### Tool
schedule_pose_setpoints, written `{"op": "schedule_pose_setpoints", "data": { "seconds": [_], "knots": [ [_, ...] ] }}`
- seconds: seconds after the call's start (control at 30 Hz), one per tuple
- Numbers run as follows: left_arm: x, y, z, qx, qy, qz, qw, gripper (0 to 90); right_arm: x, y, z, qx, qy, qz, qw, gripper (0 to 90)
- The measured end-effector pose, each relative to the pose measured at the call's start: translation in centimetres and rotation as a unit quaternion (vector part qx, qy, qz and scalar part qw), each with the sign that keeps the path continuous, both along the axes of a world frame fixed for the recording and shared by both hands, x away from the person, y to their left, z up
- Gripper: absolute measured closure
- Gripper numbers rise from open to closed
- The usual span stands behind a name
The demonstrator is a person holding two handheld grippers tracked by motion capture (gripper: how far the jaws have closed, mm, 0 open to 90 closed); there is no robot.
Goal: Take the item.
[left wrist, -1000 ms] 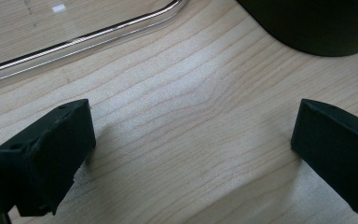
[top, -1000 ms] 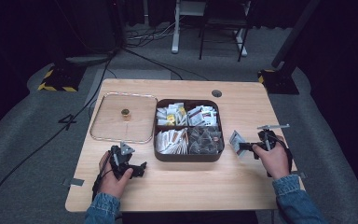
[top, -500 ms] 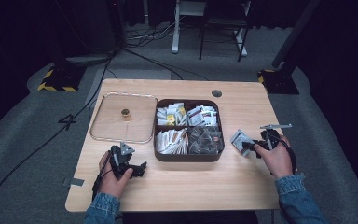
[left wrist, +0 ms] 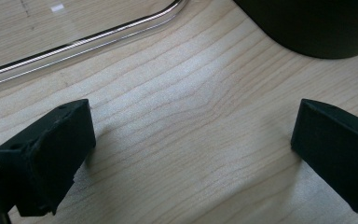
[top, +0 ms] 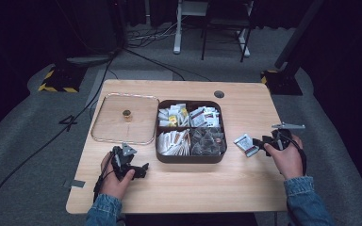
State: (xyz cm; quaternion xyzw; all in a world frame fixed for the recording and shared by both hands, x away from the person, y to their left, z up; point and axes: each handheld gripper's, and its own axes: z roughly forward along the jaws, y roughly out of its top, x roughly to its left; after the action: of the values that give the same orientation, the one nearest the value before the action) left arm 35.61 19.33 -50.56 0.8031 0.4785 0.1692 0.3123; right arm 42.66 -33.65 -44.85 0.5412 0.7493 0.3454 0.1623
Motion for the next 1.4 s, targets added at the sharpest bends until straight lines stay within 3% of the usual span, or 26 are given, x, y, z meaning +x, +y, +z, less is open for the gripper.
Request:
{"op": "schedule_pose_setpoints", "data": {
  "seconds": [0.4, 0.77, 1.03, 1.17, 1.4],
  "knots": [
    [0.0, 0.0, 0.0, 0.000, 0.000, 0.000, 1.0000, 0.1, -2.2, 1.9, 2.5, 0.035, -0.032, 0.071, 0.9964, 45.4],
    [0.1, -0.1, 0.0, -0.001, 0.000, 0.000, 1.0000, 0.1, -4.9, 4.6, 3.5, 0.040, -0.039, 0.148, 0.9874, 42.8],
    [0.1, -0.1, 0.0, 0.000, 0.001, 0.000, 1.0000, 0.1, -6.4, 6.3, 2.7, 0.037, -0.032, 0.186, 0.9813, 41.7],
    [0.1, -0.1, 0.0, 0.002, 0.001, -0.001, 1.0000, 0.1, -6.7, 6.7, 1.3, 0.037, -0.028, 0.203, 0.9782, 40.8],
    [0.2, -0.1, 0.0, 0.002, 0.002, -0.003, 1.0000, 0.1, -6.9, 6.9, -0.9, 0.027, -0.027, 0.215, 0.9759, 38.4]
  ]
}}
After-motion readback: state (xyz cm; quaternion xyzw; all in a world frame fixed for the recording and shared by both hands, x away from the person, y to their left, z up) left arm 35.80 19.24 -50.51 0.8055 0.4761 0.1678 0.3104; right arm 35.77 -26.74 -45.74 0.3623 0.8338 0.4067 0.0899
